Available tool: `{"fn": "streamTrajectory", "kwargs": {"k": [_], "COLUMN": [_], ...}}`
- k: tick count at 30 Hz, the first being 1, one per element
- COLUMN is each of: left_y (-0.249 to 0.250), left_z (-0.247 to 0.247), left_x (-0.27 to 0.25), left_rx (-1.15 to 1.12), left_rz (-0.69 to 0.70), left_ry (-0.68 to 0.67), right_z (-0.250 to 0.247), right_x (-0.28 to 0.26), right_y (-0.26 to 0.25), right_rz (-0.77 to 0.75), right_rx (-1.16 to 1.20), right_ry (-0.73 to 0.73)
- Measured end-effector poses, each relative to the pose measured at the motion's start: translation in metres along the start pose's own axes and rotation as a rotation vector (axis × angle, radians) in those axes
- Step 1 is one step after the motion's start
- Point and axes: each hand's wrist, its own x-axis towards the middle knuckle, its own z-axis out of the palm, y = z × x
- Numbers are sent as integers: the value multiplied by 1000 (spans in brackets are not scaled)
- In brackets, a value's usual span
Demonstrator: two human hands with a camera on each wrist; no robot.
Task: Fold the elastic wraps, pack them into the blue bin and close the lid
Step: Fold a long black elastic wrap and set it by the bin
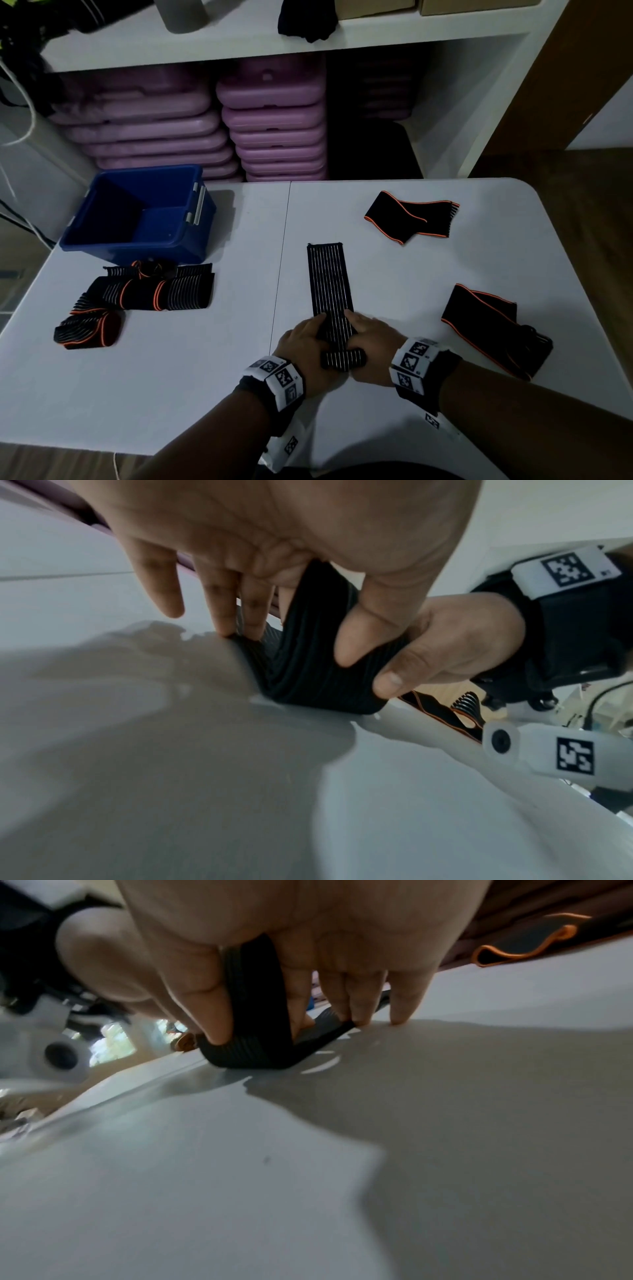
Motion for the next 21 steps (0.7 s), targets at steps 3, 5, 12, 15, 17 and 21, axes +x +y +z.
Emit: {"fn": "streamTrajectory", "kwargs": {"k": [3, 5, 12, 15, 17, 21], "left_y": [-2, -4, -4, -10, -14, -13], "left_z": [-2, -4, -15, -9, -6, -3], "left_x": [3, 5, 12, 10, 8, 9], "left_rx": [-13, -48, 25, 89, 115, 160], "left_rz": [-9, 0, 9, 59, 86, 85], "left_ry": [22, 63, 113, 113, 92, 109], "right_z": [-10, -14, -13, -14, -14, -13], "right_x": [-7, -7, 2, 0, 1, 5], "right_y": [0, -1, 0, 0, 0, -2], "right_rz": [16, 58, 132, 87, 60, 29], "right_rx": [86, 122, 41, -32, -85, -166], "right_ry": [33, 40, 98, 86, 41, 9]}}
